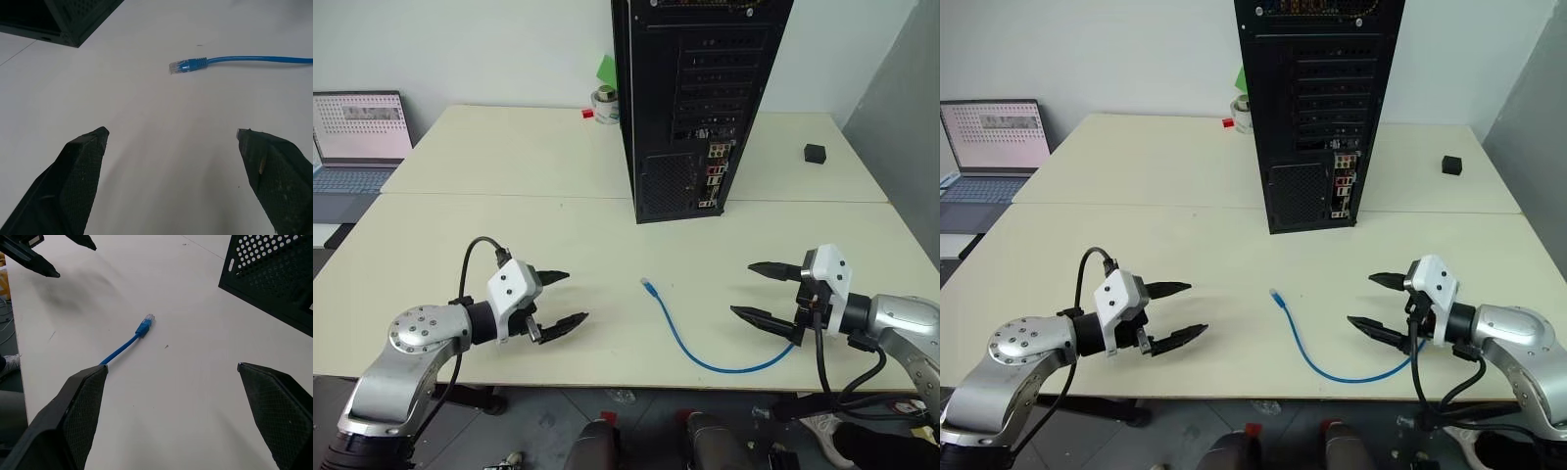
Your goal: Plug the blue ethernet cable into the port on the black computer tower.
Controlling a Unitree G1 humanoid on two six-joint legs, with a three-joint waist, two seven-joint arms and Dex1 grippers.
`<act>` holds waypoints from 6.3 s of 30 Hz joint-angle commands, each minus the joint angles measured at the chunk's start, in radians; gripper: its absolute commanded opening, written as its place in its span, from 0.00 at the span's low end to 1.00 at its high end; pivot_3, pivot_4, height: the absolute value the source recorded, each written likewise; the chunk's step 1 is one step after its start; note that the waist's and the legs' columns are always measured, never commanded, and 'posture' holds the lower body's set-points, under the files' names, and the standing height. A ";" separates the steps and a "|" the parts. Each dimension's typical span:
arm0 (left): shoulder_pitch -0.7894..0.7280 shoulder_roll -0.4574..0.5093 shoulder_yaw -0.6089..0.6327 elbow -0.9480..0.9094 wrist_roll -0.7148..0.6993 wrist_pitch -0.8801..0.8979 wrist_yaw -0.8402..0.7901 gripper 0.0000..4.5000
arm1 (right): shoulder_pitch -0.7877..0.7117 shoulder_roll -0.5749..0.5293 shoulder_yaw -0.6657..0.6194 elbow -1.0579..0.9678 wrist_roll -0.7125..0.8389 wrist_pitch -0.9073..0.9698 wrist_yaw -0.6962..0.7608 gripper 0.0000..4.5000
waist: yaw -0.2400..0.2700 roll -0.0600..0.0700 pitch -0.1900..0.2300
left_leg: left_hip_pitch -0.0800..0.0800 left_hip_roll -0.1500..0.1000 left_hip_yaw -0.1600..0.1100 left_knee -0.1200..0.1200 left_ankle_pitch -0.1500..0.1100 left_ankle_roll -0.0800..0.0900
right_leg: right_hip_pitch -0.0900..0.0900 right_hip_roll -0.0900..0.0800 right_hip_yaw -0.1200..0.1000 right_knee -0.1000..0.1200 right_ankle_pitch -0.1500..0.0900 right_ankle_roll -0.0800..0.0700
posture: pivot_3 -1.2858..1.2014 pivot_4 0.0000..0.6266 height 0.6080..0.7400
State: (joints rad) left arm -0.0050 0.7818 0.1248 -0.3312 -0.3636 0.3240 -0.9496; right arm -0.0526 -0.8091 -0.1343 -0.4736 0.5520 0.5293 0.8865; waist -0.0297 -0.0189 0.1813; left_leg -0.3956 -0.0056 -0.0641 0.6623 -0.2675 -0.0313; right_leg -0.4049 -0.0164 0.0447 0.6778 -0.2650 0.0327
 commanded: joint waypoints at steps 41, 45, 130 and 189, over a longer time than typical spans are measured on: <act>-0.018 0.038 -0.047 0.012 -0.044 0.006 -0.123 1.00 | -0.171 0.528 0.531 0.226 -0.504 -0.034 -0.443 0.66 | -0.002 0.000 0.000 | 0.000 0.000 -0.001 0.000 0.000 0.000 | -0.001 0.000 -0.001 0.001 0.000 -0.001 | 0.52 0.24 1.00; -0.035 0.027 -0.050 0.029 -0.044 0.007 -0.115 1.00 | -0.181 0.511 0.539 0.226 -0.544 -0.039 -0.441 0.46 | -0.003 0.000 0.000 | 0.000 0.000 -0.002 0.000 0.000 0.000 | -0.001 0.000 -0.001 0.001 0.000 -0.001 | 0.52 0.24 1.00; -0.354 -0.178 -0.223 0.596 0.714 -1.416 0.350 0.06 | -0.318 0.417 0.238 -0.011 0.072 0.405 -0.161 0.78 | 0.000 -0.001 0.000 | -0.001 -0.002 -0.004 0.000 0.000 0.000 | -0.001 -0.004 -0.003 0.001 0.000 -0.001 | 0.52 0.24 1.00; -0.382 -0.127 -0.286 0.596 0.826 -1.411 0.579 0.06 | -0.342 0.524 0.255 0.069 0.136 0.406 -0.259 0.38 | -0.002 -0.001 -0.001 | -0.001 -0.002 -0.004 0.000 0.000 0.000 | -0.001 -0.001 -0.004 0.002 0.000 -0.001 | 0.52 0.24 1.00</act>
State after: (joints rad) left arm -0.3790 0.6436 -0.1578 0.2852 0.4726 -1.0803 -0.3877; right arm -0.3772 -0.2910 0.1394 -0.3867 0.6614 0.9397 0.6292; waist -0.0317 -0.0195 0.1807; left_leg -0.3969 -0.0073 -0.0683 0.6626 -0.2674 -0.0314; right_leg -0.4059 -0.0177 0.0408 0.6796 -0.2649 0.0317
